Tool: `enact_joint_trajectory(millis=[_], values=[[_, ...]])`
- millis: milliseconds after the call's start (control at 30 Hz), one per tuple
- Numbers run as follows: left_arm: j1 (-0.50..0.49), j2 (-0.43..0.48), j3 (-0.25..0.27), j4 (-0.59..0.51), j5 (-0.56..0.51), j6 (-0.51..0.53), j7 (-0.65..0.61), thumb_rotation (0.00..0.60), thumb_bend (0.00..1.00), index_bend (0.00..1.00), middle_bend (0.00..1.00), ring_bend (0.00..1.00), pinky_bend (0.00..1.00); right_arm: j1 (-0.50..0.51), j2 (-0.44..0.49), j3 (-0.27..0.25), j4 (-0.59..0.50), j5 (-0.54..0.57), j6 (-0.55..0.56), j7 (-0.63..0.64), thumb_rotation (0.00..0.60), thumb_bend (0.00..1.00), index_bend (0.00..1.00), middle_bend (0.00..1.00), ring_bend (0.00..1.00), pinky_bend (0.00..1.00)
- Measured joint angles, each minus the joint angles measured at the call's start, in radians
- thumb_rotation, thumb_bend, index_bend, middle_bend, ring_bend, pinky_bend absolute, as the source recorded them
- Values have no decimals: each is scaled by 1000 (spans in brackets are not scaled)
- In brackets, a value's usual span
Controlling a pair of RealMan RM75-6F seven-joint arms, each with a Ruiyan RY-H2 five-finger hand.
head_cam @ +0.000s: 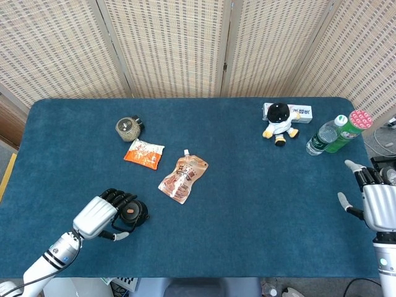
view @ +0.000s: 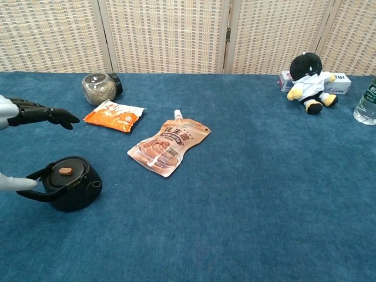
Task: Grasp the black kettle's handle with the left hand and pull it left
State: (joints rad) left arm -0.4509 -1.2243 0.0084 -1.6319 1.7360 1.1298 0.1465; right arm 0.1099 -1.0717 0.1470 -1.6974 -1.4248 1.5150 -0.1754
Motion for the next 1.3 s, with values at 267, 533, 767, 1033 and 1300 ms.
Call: enact_joint_trajectory(millis=[267, 533, 767, 1033, 1300], values=[[-40, -50, -4, 21, -20, -40, 11, 413, 138, 92, 174, 168, 161, -6, 0, -2, 3, 7, 2, 2, 600, 300, 179, 278, 244, 414], [-64, -79, -3, 43, -48, -73, 30, 495, 138, 93, 174, 169, 161, -16, -1, -5, 6, 13, 11, 10, 600, 299, 179, 278, 244, 414], [-66, -85, 2, 54, -102, -99, 81, 600, 138, 96, 174, 171, 152, -17, -3, -6, 14, 10, 9, 19, 600, 299, 179, 278, 244, 414], [-53, -91, -4, 76, -134, -63, 72, 600, 137, 103, 174, 171, 153, -13, -8, -5, 24, 8, 4, 28, 600, 300, 179, 278, 244, 414], [-43, -79, 4, 85, -123, -24, 50, 600, 137, 136, 174, 172, 153, -14, -10, -6, 32, 1, 7, 40, 600, 299, 179, 278, 244, 414]])
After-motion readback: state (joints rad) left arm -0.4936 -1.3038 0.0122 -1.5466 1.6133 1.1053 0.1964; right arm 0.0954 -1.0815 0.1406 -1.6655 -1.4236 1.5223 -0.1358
